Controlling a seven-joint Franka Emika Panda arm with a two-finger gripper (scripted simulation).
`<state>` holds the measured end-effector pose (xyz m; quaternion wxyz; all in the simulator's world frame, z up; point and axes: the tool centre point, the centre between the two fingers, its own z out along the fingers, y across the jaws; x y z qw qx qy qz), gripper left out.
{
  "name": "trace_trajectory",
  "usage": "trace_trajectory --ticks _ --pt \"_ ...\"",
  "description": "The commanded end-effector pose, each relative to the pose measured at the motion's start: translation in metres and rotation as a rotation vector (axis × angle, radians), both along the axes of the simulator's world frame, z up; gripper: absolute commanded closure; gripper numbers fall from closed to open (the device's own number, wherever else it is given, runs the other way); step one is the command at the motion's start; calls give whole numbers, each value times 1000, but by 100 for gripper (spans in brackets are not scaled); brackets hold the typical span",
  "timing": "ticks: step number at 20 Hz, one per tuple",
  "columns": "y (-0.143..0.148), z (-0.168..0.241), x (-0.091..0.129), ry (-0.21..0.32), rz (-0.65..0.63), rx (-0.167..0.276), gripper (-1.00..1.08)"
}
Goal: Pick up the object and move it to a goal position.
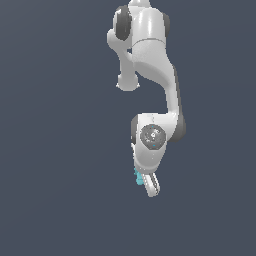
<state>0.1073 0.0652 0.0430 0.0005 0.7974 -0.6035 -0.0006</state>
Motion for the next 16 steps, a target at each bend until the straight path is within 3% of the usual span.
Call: trace_trajectory --ticks 1,16 --pt "0 1 1 -1 0 0 108" --pt "0 7 -1 -1 0 0 108"
